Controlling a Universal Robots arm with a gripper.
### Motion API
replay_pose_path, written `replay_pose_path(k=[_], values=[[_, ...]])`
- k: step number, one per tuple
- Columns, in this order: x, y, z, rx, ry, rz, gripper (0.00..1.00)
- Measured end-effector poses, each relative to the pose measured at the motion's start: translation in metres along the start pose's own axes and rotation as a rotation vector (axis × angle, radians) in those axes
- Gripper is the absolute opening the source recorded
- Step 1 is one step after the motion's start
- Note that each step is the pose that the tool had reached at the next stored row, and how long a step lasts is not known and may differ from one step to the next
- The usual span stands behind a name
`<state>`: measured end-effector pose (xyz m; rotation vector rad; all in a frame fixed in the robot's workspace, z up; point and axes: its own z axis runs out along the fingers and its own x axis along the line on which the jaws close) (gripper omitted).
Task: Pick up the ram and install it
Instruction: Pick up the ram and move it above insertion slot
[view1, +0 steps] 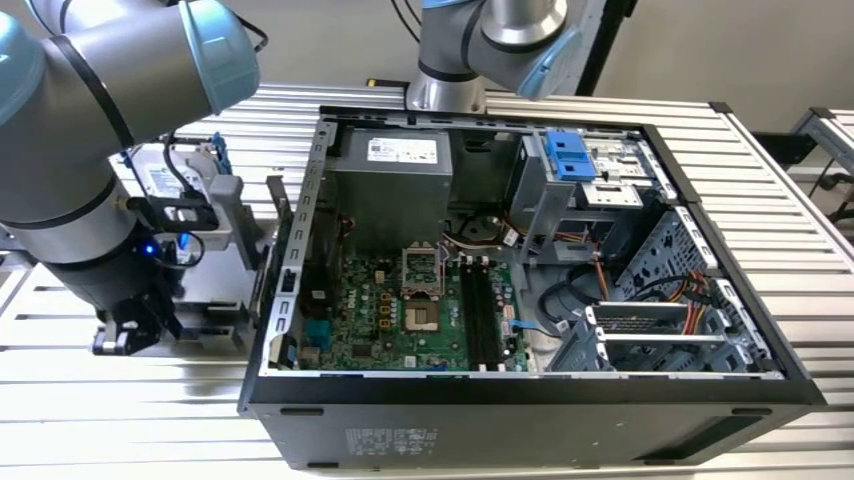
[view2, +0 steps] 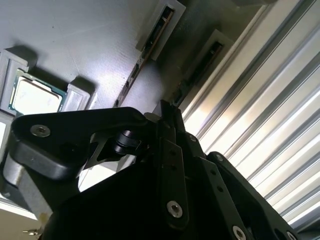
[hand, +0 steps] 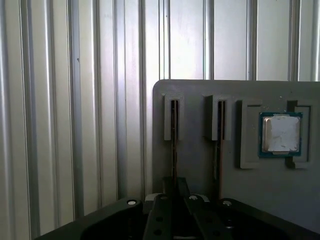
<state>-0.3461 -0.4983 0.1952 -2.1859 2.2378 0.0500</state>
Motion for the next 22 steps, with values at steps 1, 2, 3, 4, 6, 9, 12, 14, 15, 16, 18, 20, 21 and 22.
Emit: replay_pose_path(k=[1,2,3,4,6,9,12,14,15,16,18,20,21,22], values=[[0.0000,0.0000,-0.0009,0.0001,-0.0001,0.000,0.00],[-0.0001,0.0000,-0.0021,0.0000,0.0000,0.000,0.00],[-0.0001,0.0001,-0.0032,0.0000,0.0000,0.000,0.00],[-0.0001,0.0001,-0.0043,0.0000,0.0000,0.000,0.00],[-0.0002,0.0001,-0.0066,0.0000,0.0000,0.000,0.00],[-0.0003,0.0001,-0.0095,0.0000,-0.0001,0.000,0.00],[-0.0004,0.0002,-0.0122,0.0001,0.0000,0.000,0.00],[-0.0005,0.0002,-0.0144,0.0001,-0.0001,0.000,0.00],[-0.0005,0.0003,-0.0157,0.0000,0.0000,0.000,0.00],[-0.0005,0.0003,-0.0171,0.0000,-0.0001,0.000,0.00],[-0.0006,0.0003,-0.0205,0.0000,0.0000,0.000,0.00],[-0.0007,0.0004,-0.0238,0.0000,-0.0001,0.000,0.00],[-0.0008,0.0004,-0.0250,0.0001,0.0000,0.000,0.00],[-0.0008,0.0005,-0.0261,0.0001,-0.0001,0.000,0.00]])
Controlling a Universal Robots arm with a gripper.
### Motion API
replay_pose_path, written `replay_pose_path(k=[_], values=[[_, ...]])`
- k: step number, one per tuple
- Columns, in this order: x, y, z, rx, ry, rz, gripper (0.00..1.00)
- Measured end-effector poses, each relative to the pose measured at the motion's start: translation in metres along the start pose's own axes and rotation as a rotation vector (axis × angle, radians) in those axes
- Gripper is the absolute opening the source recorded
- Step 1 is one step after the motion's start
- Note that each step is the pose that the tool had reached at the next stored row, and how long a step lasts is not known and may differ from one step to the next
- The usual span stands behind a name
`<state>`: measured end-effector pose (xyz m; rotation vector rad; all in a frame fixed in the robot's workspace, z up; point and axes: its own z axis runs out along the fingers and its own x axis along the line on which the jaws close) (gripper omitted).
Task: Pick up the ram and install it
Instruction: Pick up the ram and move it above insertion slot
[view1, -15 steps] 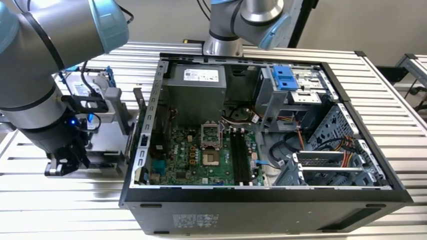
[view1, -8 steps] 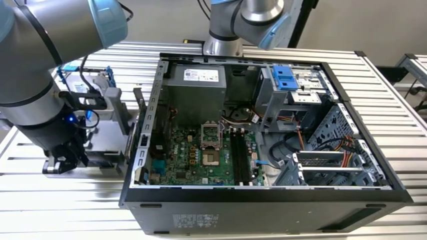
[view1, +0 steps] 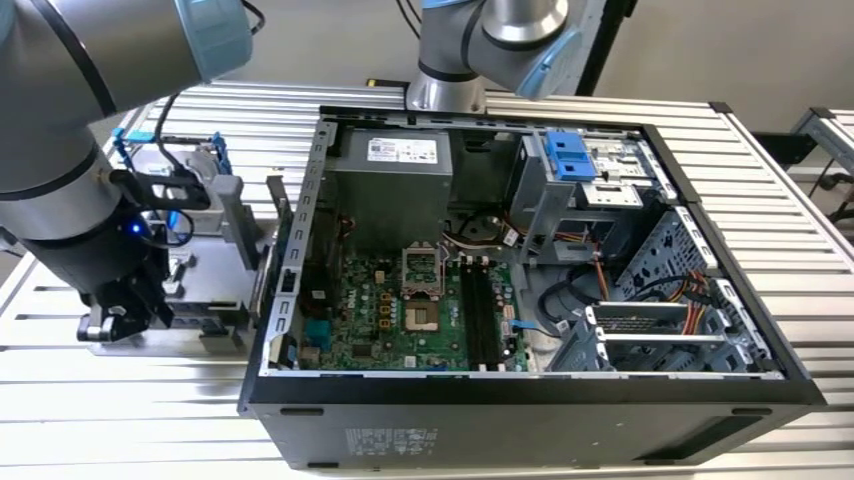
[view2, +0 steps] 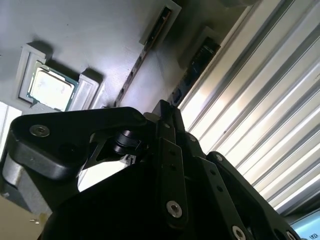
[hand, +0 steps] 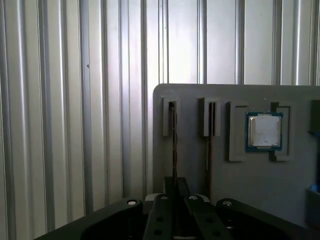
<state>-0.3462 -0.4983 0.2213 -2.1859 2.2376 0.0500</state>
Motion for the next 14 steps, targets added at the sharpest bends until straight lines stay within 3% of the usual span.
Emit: replay_pose_path(k=[14], values=[[-0.0004,0.0003,-0.0132,0.0000,0.0002,0.000,0.00]])
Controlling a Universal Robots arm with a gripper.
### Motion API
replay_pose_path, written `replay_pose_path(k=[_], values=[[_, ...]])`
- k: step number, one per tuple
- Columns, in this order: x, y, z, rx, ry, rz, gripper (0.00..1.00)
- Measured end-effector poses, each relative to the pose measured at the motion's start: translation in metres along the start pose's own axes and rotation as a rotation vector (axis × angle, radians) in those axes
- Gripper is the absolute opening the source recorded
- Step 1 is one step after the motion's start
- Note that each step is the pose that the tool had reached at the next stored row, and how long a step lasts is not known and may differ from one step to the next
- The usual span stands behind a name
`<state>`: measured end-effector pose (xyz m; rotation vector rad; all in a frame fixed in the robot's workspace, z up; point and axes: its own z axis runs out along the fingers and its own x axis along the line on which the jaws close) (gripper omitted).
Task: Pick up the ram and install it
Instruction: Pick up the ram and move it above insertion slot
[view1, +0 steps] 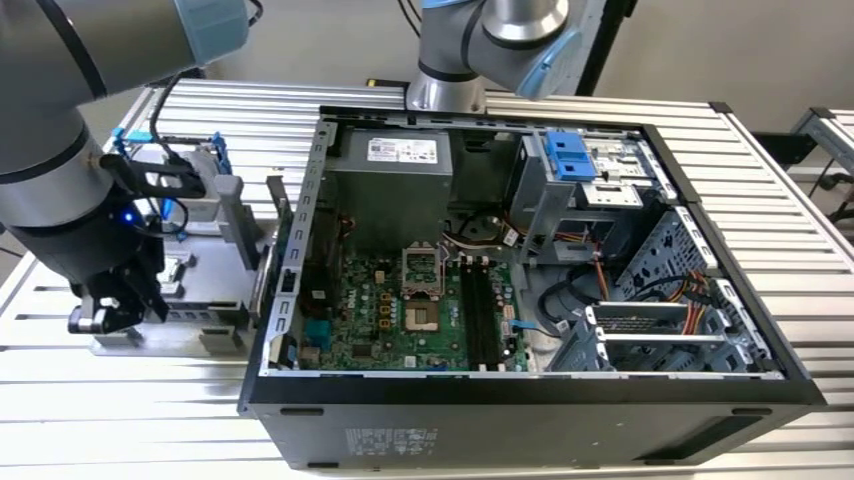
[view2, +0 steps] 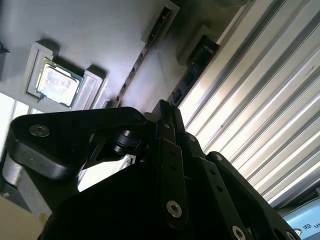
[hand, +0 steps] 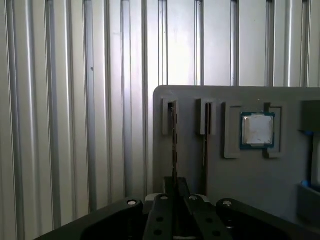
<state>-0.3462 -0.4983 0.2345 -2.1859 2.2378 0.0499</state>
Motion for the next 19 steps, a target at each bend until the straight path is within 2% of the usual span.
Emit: replay_pose_path(k=[19], values=[[-0.0008,0.0004,-0.0264,0.0000,0.0000,0.000,0.00]])
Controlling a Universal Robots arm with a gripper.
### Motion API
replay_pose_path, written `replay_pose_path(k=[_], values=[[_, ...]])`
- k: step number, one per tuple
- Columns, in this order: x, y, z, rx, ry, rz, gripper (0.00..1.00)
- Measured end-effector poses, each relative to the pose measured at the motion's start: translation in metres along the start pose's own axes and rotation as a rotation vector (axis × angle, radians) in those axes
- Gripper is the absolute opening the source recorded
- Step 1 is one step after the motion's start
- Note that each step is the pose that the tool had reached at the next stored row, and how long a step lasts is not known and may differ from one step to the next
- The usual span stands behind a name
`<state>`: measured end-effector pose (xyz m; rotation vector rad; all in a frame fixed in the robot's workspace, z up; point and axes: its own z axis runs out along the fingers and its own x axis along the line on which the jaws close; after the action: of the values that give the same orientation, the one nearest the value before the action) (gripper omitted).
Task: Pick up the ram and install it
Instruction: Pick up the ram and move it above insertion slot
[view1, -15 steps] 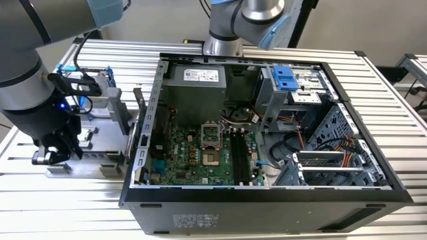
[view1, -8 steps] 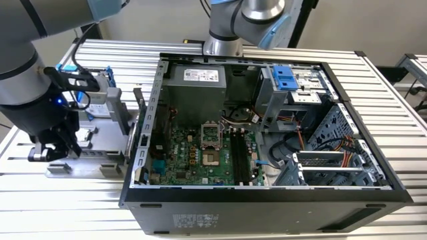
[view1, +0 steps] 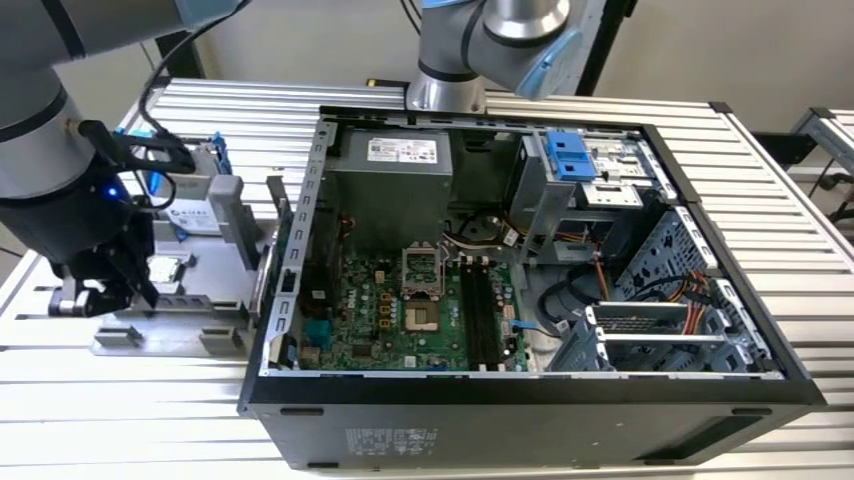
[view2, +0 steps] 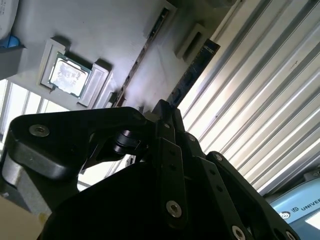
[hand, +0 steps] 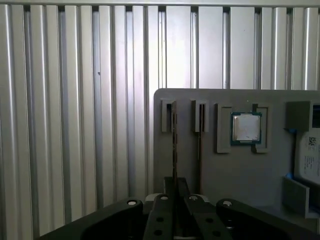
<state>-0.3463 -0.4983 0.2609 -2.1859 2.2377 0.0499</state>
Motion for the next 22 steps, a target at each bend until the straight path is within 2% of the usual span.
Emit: replay_pose_path(k=[22], values=[[-0.0012,0.0007,-0.0377,0.0000,0.0000,0.000,0.00]])
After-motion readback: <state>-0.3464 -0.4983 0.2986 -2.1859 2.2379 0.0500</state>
